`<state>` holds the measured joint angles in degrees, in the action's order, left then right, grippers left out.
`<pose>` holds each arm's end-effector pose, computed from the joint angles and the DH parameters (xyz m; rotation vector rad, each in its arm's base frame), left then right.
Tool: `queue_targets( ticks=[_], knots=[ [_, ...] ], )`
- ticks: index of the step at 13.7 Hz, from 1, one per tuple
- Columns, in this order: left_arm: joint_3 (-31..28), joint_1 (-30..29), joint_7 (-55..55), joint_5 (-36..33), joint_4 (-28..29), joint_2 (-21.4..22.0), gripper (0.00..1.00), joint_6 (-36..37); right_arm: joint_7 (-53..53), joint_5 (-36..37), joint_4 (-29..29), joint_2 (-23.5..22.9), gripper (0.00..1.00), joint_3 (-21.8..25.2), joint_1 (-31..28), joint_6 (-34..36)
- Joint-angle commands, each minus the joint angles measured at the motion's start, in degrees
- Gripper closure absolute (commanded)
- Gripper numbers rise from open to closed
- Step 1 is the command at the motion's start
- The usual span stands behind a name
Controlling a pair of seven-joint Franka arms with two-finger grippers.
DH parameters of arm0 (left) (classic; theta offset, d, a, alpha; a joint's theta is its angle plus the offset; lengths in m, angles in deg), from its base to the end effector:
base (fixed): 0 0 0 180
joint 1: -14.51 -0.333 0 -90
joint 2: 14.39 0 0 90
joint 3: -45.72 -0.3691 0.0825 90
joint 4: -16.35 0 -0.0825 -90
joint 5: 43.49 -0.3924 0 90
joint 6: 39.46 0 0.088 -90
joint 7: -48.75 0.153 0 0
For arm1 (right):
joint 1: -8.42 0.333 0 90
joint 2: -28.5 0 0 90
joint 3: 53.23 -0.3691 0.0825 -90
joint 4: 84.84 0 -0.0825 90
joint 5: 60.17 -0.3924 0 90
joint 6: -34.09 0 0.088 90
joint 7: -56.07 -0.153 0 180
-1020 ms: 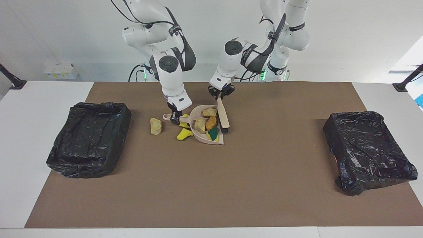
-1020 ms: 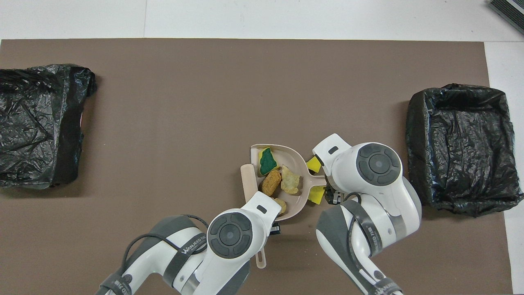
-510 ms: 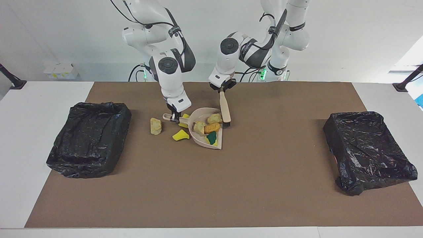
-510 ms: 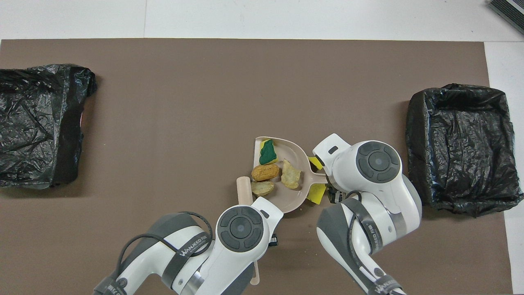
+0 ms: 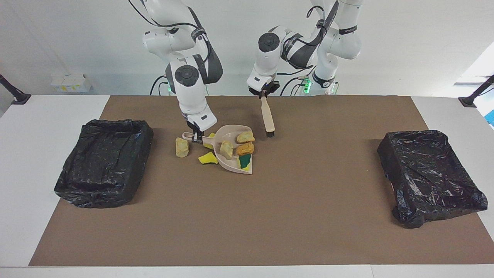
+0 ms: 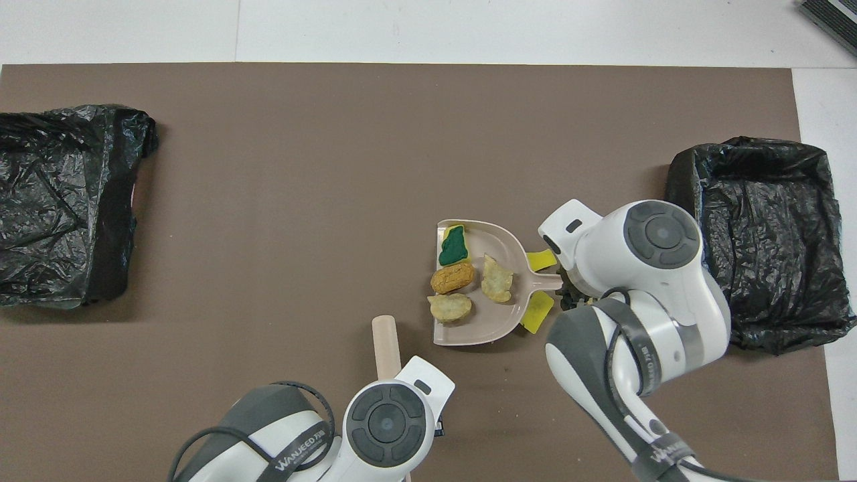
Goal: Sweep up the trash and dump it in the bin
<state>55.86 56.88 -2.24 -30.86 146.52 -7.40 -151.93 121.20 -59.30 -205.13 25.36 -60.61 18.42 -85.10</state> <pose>0.2668 -0.3879 0.3978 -3.0756 -0.1239 0.3901 0.5273 0.1631 0.3909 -2.3339 -2.0636 0.1085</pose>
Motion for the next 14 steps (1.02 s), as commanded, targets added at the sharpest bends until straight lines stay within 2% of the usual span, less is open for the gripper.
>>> queue_targets(
  ticks=[1,4,6,8,10,12,14],
  knots=[
    [-0.6,0.7,-0.9,-0.1,3.4,2.4,1.00,-2.6,4.0,-2.6,4.3,0.9,1.00,-0.6,-3.5,5.3],
    [-0.5,2.7,-3.3,-0.1,6.9,4.6,1.00,-8.0,10.3,-5.8,7.3,0.8,1.00,-0.5,-7.3,7.5],
    [-0.5,5.0,-6.1,-0.1,7.8,3.9,1.00,-11.4,16.1,-11.2,6.5,0.9,1.00,-0.4,-10.4,7.3],
    [-0.5,6.1,-6.3,-0.1,8.3,3.7,1.00,-13.0,17.3,-11.5,4.0,2.3,1.00,-0.4,-10.7,6.4],
    [-0.5,5.3,-5.3,-0.1,8.4,3.0,1.00,-14.3,16.4,-11.5,0.2,4.2,1.00,-0.5,-9.7,2.1],
    [-0.6,2.9,-2.4,-0.1,8.4,2.3,1.00,-14.3,16.3,-12.3,-1.3,4.0,1.00,-0.5,-8.5,-2.2],
    [-0.6,0.2,0.9,-0.1,8.3,1.5,1.00,-14.8,16.5,-17.4,-1.4,3.8,1.00,-0.5,-8.7,-3.0]
  ],
)
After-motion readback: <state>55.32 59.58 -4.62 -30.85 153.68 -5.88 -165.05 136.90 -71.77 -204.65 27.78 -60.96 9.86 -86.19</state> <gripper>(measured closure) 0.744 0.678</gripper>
